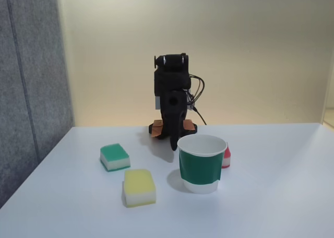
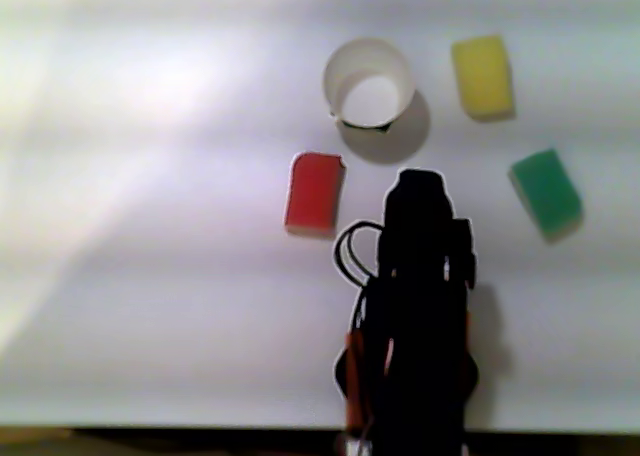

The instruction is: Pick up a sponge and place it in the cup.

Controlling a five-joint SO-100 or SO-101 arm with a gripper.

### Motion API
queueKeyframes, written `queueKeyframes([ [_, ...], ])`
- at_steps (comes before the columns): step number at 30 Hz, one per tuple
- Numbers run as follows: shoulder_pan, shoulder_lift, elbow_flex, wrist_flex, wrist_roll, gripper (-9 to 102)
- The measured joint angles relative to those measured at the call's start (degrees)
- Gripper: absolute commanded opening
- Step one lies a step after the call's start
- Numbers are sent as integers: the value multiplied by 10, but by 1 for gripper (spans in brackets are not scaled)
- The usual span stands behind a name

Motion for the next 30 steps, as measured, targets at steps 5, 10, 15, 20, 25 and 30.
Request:
queueKeyframes([
  [5,0,0,-12,1,7,0],
  [10,-6,-18,-61,11,27,0],
  [15,-23,-98,-122,25,34,0],
  [20,-62,-206,-180,-22,-3,0],
  [25,-154,-331,-255,-5,-11,0],
  [30,-243,-422,-319,8,-11,0],
])
